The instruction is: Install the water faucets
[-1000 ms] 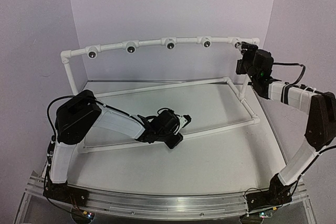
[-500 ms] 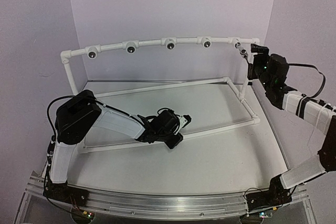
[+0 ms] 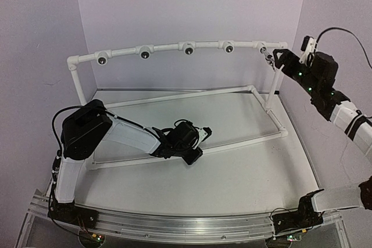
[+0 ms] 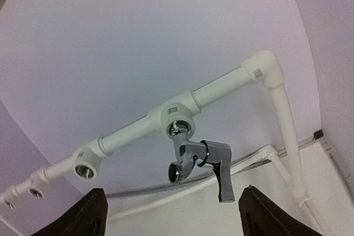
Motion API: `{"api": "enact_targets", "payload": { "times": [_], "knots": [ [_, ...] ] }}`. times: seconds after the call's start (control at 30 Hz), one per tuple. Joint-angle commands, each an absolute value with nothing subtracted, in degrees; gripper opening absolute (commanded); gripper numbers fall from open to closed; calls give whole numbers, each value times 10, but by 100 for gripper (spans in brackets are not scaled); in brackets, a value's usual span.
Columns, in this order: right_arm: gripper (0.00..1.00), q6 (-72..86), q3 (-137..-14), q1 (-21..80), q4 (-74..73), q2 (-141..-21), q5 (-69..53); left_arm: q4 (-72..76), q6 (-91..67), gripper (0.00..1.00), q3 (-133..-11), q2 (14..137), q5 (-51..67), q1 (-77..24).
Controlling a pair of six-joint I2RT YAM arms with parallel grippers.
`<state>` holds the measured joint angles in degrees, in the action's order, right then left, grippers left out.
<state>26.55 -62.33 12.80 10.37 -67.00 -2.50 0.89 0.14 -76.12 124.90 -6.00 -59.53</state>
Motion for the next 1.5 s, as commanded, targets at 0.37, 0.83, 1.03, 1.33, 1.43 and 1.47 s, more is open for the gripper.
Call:
{"api": "enact_targets", "payload": {
  "times": [0.37,0.83,1.03,1.33,1.43,1.47],
  "knots": [
    [73,-447,-701,127,80,-773,-65,-214,-71,0,-693,1341,11,-612],
    [54,-406,-737,125,136,-819,-23,-215,-70,0,-695,1342,13,-612],
    [44,-324,-762,125,135,-835,-42,-216,-70,0,-696,1345,14,-612],
    [31,-250,-742,126,134,-836,-44,-218,-68,0,-696,1344,15,-612],
    [30,-224,-747,126,134,-841,-47,-220,-68,0,-698,1345,14,-612],
    [30,-219,-748,126,135,-842,-49,-220,-68,0,-699,1345,15,-611]
  ]
}}
